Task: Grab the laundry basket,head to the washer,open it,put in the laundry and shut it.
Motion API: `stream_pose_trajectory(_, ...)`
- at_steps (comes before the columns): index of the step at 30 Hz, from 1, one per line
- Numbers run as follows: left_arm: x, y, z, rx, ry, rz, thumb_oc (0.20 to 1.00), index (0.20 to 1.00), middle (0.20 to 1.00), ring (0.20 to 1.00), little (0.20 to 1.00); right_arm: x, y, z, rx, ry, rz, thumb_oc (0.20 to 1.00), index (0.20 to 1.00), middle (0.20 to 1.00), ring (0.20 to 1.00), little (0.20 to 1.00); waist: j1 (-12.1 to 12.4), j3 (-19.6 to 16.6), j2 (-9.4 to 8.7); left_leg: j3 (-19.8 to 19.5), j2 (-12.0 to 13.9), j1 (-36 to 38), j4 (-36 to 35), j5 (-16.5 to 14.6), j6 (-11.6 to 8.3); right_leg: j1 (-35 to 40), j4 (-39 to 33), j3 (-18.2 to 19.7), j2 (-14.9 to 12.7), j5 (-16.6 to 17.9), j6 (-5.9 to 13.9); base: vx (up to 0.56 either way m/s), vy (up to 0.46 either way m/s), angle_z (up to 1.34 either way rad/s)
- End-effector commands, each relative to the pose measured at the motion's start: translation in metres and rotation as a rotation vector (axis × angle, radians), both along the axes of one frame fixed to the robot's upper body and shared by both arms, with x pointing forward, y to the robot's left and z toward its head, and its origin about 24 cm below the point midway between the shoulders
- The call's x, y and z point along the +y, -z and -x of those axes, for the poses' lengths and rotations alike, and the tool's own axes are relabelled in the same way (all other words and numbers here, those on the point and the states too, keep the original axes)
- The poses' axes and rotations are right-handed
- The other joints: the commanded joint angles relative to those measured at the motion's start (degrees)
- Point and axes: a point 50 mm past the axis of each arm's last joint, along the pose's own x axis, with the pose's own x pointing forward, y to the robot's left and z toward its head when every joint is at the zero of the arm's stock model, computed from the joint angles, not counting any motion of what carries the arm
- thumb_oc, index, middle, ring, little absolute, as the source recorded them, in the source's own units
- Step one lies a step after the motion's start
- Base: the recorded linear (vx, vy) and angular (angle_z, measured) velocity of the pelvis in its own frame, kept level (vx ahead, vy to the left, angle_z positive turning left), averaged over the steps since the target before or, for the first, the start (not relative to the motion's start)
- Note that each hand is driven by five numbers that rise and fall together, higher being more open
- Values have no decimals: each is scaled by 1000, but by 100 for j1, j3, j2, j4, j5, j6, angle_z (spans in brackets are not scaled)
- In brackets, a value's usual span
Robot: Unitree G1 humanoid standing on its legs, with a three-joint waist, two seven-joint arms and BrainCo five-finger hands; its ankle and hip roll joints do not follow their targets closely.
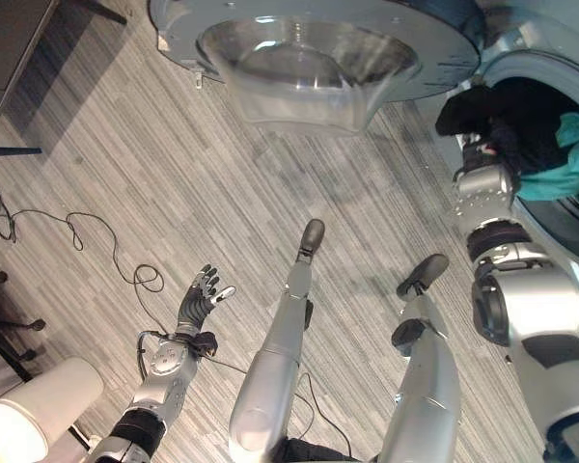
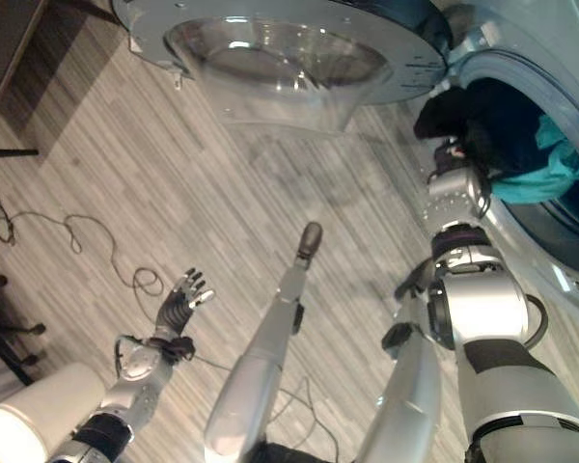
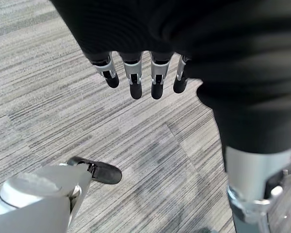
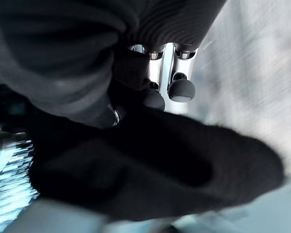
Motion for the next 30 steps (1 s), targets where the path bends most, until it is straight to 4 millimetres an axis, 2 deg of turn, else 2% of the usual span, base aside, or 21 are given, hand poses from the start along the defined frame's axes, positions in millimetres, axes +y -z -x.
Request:
stream_pose_trajectory(1, 23, 17, 20, 72, -103, -15, 1000, 1000, 1000, 1000, 1000, -71, -39, 46, -253, 298, -30, 200, 200, 200, 200, 200, -159, -16, -199, 408, 307, 77, -213, -102, -279, 653, 1, 339, -251, -600, 693, -18, -42, -15)
stream_pose_trajectory(2, 23, 16, 19, 69, -102, -16, 1000, 1000, 1000, 1000, 1000, -72, -39, 46, -257, 299, -32, 200, 200, 200, 200, 200, -165, -19, -204, 402, 321, 155, -239, -209, -296, 725, -2, 388, -232, -716, 733, -20, -47, -16)
stream_pose_trajectory(4, 28, 17, 22, 77, -126, -16, 1000, 1000, 1000, 1000, 1000, -96, -63, 74, -399, 422, -62, 200, 200, 200, 200, 200, -251, -20, -255, 402, 358, 222, -260, -212, -313, 789, -37, 399, -201, -718, 743, -6, -42, -8)
stream_pose_trajectory(5, 31, 20, 26, 88, -132, -19, 1000, 1000, 1000, 1000, 1000, -109, -69, 87, -446, 482, -79, 200, 200, 200, 200, 200, -279, -16, -270, 406, 361, 181, -246, -112, -306, 744, -37, 343, -212, -612, 710, -7, -68, -6)
stream_pose_trajectory(6, 33, 18, 25, 85, -134, -24, 1000, 1000, 1000, 1000, 1000, -120, -77, 101, -491, 543, -99, 200, 200, 200, 200, 200, -310, -21, -277, 382, 384, 254, -278, -206, -329, 815, -27, 391, -186, -736, 749, -80, -46, -8)
stream_pose_trajectory(7, 34, 19, 27, 88, -132, -28, 1000, 1000, 1000, 1000, 1000, -129, -81, 111, -507, 594, -103, 200, 200, 200, 200, 200, -301, -17, -270, 379, 389, 194, -262, -89, -323, 754, -19, 330, -208, -625, 713, -10, -57, -1)
stream_pose_trajectory(9, 37, 17, 27, 79, -133, -38, 1000, 1000, 1000, 1000, 1000, -139, -80, 115, -421, 636, -51, 200, 200, 200, 200, 200, -296, -18, -292, 377, 422, 196, -281, -77, -332, 718, 7, 336, -215, -618, 719, -49, -10, 3)
stream_pose_trajectory(11, 35, 16, 25, 72, -133, -28, 1000, 1000, 1000, 1000, 1000, -140, -73, 104, -271, 611, 9, 200, 200, 200, 200, 200, -300, -18, -297, 414, 452, 187, -302, -81, -334, 636, 17, 389, -201, -609, 716, -8, 2, 2)
stream_pose_trajectory(12, 33, 16, 24, 70, -128, -25, 1000, 1000, 1000, 1000, 1000, -139, -60, 96, -195, 583, 19, 1000, 1000, 1000, 1000, 1000, -299, -17, -301, 424, 455, 170, -301, -65, -328, 616, 10, 398, -196, -586, 710, 0, 0, 0)
stream_pose_trajectory(15, 32, 14, 22, 67, -121, -18, 1000, 1000, 1000, 1000, 1000, -124, -23, 68, 37, 454, 98, 1000, 1000, 1000, 1000, 1000, -333, -16, -332, 488, 486, 140, -252, -72, -325, 579, 4, 457, -177, -572, 689, 22, 0, -2)
stream_pose_trajectory(16, 30, 12, 19, 59, -115, -19, 1000, 1000, 1000, 1000, 1000, -116, -14, 61, 78, 413, 125, 1000, 1000, 1000, 1000, 1000, -359, -21, -338, 484, 503, 194, -253, -188, -339, 632, 8, 519, -156, -688, 724, 1, 34, -5)
stream_pose_trajectory(17, 29, 13, 21, 62, -114, -11, 1000, 1000, 1000, 1000, 1000, -90, 15, 43, 131, 312, 121, 1000, 1000, 1000, 1000, 1000, -381, -16, -318, 522, 476, 132, -181, -86, -304, 610, -14, 484, -162, -550, 664, 71, 4, -7)
stream_pose_trajectory(18, 29, 12, 20, 59, -116, -11, 1000, 1000, 1000, 1000, 1000, -90, 15, 43, 128, 311, 120, 1000, 1000, 1000, 1000, 1000, -399, -21, -333, 510, 488, 208, -199, -208, -324, 678, -7, 531, -147, -677, 707, -2, 32, -8)
stream_pose_trajectory(19, 29, 14, 21, 69, -120, -7, 1000, 1000, 1000, 1000, 1000, -76, 31, 36, 139, 262, 102, 1000, 1000, 1000, 1000, 1000, -407, -21, -339, 516, 481, 223, -171, -221, -313, 714, -11, 530, -147, -673, 702, -3, 42, -7)
stream_pose_trajectory(20, 30, 18, 24, 85, -135, 4, 1000, 1000, 1000, 1000, 1000, -54, 55, 30, 129, 181, 71, 1000, 1000, 1000, 1000, 1000, -412, -16, -345, 530, 459, 210, -102, -131, -269, 725, -17, 487, -162, -534, 642, -2, 41, -9)
stream_pose_trajectory(21, 30, 17, 24, 83, -137, 3, 1000, 1000, 1000, 1000, 1000, -53, 56, 30, 127, 180, 70, 1000, 1000, 1000, 1000, 1000, -426, -21, -358, 518, 471, 291, -118, -258, -289, 798, -9, 532, -147, -664, 686, -5, 52, -8)
stream_pose_trajectory(23, 30, 22, 27, 99, -151, 16, 1000, 1000, 1000, 1000, 1000, -30, 77, 29, 93, 107, 61, 1000, 1000, 1000, 1000, 1000, -454, -21, -401, 539, 462, 394, -81, -292, -271, 941, -42, 514, -153, -639, 681, 25, 35, -7)
stream_pose_trajectory(24, 31, 24, 29, 112, -161, 16, 1000, 1000, 1000, 1000, 1000, -21, 91, 33, 84, 79, 60, 1000, 1000, 1000, 1000, 1000, -466, -24, -436, 538, 454, 480, -51, -321, -254, 1042, -61, 501, -149, -625, 683, -84, 78, -5)
stream_pose_trajectory(25, 30, 27, 31, 122, -163, 23, 1000, 1000, 1000, 1000, 1000, -16, 102, 37, 80, 62, 56, 1000, 1000, 1000, 1000, 1000, -482, -17, -461, 550, 433, 458, -13, -208, -217, 1062, -96, 454, -172, -471, 633, -81, 75, -5)
stream_pose_trajectory(29, 26, 41, 39, 186, -152, 28, 1000, 1000, 1000, 1000, 1000, 7, 173, 62, 193, -13, -11, 1000, 1000, 1000, 1000, 1000, -600, -65, -637, 581, 433, 792, 112, -337, -153, 1544, -261, 391, -187, -377, 658, -27, 78, -3)
stream_pose_trajectory(30, 27, 41, 39, 187, -152, 28, 1000, 1000, 1000, 1000, 1000, 7, 174, 63, 195, -13, -11, 1000, 1000, 1000, 1000, 1000, -601, -64, -639, 581, 432, 806, 112, -341, -151, 1564, -273, 388, -186, -373, 660, 29, 171, -5)
